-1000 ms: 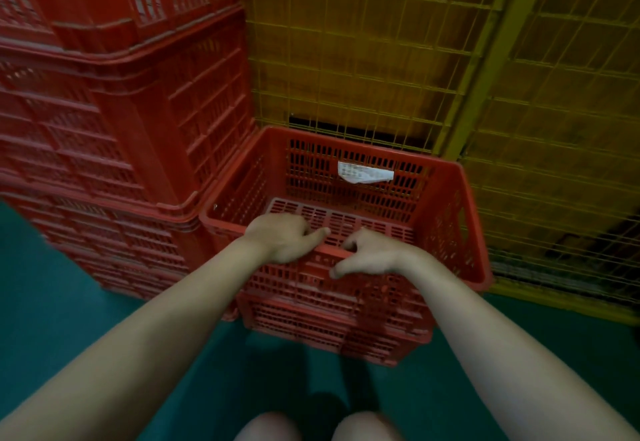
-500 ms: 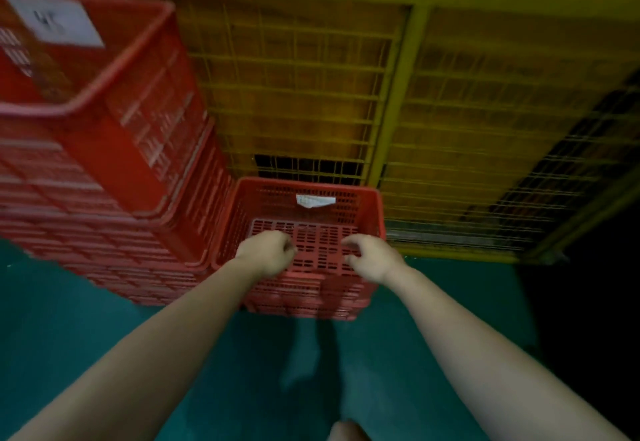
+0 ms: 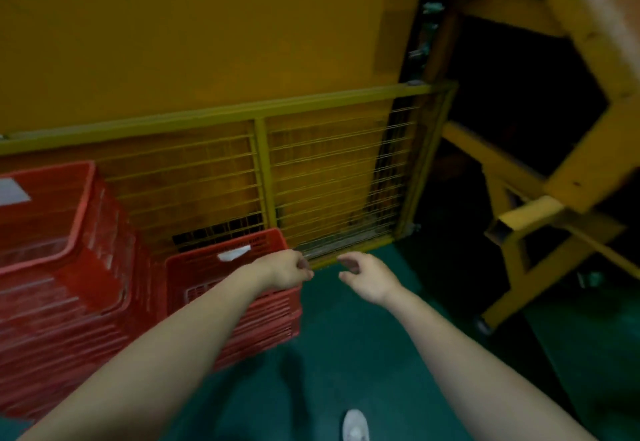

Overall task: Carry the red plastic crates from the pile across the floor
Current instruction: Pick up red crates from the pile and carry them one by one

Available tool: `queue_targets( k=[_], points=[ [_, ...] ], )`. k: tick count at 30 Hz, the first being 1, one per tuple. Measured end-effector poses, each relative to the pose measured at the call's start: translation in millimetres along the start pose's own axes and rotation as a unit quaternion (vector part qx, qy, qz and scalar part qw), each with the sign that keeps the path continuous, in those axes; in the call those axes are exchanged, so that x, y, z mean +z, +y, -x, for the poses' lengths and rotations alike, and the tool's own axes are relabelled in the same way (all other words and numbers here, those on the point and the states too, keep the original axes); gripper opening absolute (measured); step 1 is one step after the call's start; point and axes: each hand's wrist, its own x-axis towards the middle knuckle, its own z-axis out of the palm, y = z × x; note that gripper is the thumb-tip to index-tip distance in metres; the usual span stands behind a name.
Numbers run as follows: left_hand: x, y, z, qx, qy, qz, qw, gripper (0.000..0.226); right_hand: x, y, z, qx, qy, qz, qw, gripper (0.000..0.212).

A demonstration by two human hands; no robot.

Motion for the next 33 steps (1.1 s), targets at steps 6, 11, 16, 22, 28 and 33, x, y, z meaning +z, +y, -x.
queue_targets(
  k=[6,11,16,22,28,33],
  points=[
    [26,117,22,0.131,-0.038,-0.072,0.988,0.039,-54,64,117,0.092,0.120,-0.033,0.988,0.044],
    [74,225,52,0.242,-0.055,-0.113,0.962,0.030,-89,125,226,0.178,0.212,-0.049,0.960,0.044],
    [143,327,87,0.330,-0.080,-0.142,0.930,0.023,-108,176,343,0.257,0.285,-0.076,0.920,0.046],
    [239,440,154,0.427,-0.122,-0.177,0.878,0.024,-120,235,497,0.344,0.351,-0.085,0.867,0.048],
    [352,545,252,0.513,-0.158,-0.206,0.818,0.033,-125,293,664,0.410,0.409,-0.085,0.811,0.045],
    [444,618,331,0.574,-0.195,-0.209,0.767,0.037,-118,337,792,0.460,0.455,-0.078,0.759,0.046]
  ],
)
